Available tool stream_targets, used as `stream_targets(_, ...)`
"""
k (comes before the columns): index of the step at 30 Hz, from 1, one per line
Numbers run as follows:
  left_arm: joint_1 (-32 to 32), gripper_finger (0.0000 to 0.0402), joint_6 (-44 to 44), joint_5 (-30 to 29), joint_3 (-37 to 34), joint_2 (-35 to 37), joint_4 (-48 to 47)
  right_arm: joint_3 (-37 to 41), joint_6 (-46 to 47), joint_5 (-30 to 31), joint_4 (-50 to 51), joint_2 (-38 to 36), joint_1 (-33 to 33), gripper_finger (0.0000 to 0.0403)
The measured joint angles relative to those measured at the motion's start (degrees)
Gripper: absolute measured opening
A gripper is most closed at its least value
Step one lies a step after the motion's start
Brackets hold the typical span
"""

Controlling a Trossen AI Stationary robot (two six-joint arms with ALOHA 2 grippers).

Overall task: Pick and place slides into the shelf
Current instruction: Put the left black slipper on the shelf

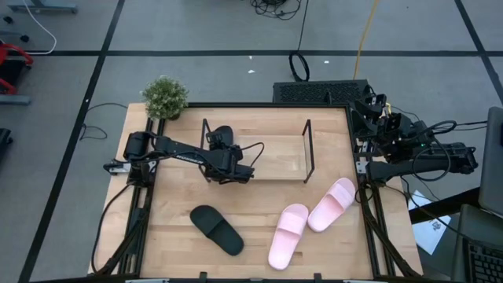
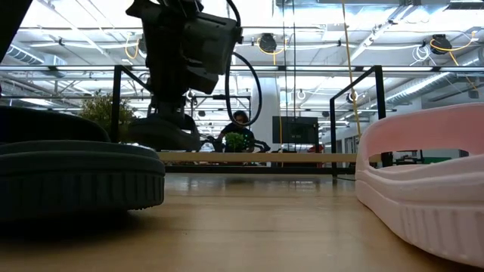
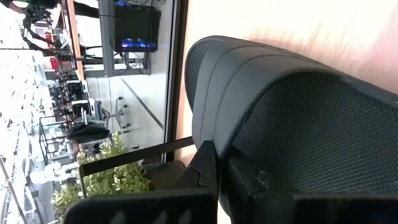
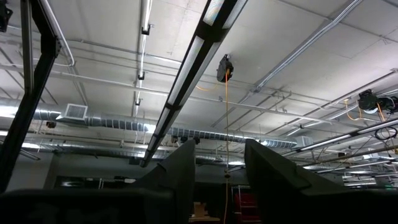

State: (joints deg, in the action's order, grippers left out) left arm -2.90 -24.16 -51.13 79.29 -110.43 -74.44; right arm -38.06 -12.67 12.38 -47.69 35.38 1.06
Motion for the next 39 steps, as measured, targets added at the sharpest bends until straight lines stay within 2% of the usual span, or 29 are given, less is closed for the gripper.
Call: stream_targets(39,0.37,0.0,1.06,2.21,0.0,-0.02,1.09,0.0,-0.02,-0.08,0.0,0.0,0.0,0.0128)
